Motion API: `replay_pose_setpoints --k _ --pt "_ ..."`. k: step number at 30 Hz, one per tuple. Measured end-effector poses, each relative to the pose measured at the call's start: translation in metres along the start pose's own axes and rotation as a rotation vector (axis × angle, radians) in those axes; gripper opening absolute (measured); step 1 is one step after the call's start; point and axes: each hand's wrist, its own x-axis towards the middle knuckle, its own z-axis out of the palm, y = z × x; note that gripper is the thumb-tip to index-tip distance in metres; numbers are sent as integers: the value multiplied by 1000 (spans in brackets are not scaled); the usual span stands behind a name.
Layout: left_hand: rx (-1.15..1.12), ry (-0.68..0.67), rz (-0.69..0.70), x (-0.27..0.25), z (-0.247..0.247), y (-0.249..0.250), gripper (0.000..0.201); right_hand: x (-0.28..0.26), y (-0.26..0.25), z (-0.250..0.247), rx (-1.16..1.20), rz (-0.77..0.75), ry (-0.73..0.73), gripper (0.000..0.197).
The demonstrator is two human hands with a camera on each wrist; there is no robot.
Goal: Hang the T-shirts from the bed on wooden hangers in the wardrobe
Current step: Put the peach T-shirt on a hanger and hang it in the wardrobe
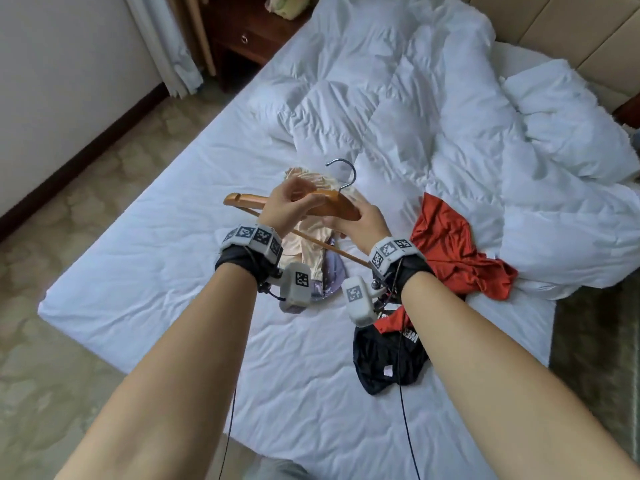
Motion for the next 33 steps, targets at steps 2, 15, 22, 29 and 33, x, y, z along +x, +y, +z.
replay_pose_setpoints --k 2,15,22,29,33 --pt "43 -34 -76 24 -8 -24 32 21 21 5 -8 65 7 40" --pt "38 -44 -850 97 12 -239 19 103 159 57 -18 319 6 21" --pt "-36 -54 -1023 119 38 -299 19 114 208 83 34 418 -45 16" --pt "-118 72 -1065 135 43 -335 40 118 231 92 49 496 -78 19" --pt "-28 203 -931 132 38 -324 28 120 231 95 35 527 -85 15"
